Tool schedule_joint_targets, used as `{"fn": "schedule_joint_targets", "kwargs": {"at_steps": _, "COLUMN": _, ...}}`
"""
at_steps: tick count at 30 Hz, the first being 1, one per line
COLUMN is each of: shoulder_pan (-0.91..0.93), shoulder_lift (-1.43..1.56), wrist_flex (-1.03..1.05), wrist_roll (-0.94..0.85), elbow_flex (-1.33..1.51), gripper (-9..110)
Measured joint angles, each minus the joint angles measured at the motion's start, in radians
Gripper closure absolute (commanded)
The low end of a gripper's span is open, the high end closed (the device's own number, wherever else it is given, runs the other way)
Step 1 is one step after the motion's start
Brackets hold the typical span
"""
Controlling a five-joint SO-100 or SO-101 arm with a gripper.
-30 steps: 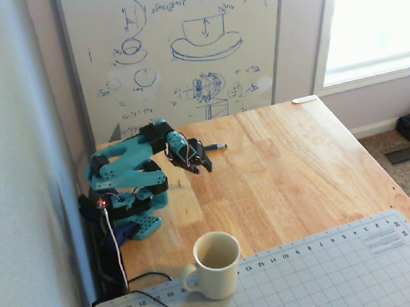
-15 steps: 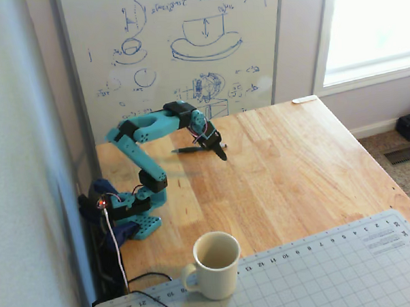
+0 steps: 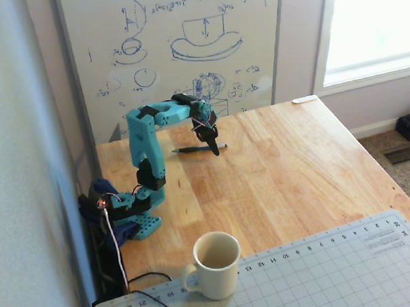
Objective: Grasp a pen and put it in a mug.
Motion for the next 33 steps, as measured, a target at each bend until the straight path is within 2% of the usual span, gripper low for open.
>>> {"fn": "schedule_joint_targets", "kwargs": {"at_steps": 8, "shoulder_pan": -0.032, "shoulder_lift": -0.19, "wrist_flex": -0.044, "wrist_roll": 0.006, "elbow_flex": -0.1, "gripper": 74}}
{"fn": "schedule_joint_targets", "kwargs": {"at_steps": 15, "shoulder_pan": -0.032, "shoulder_lift": -0.224, "wrist_flex": -0.048, "wrist_roll": 0.006, "elbow_flex": -0.141, "gripper": 75}}
{"fn": "schedule_joint_targets", "kwargs": {"at_steps": 33, "shoulder_pan": -0.032, "shoulder_lift": -0.238, "wrist_flex": -0.048, "wrist_roll": 0.006, "elbow_flex": -0.144, "gripper": 100}}
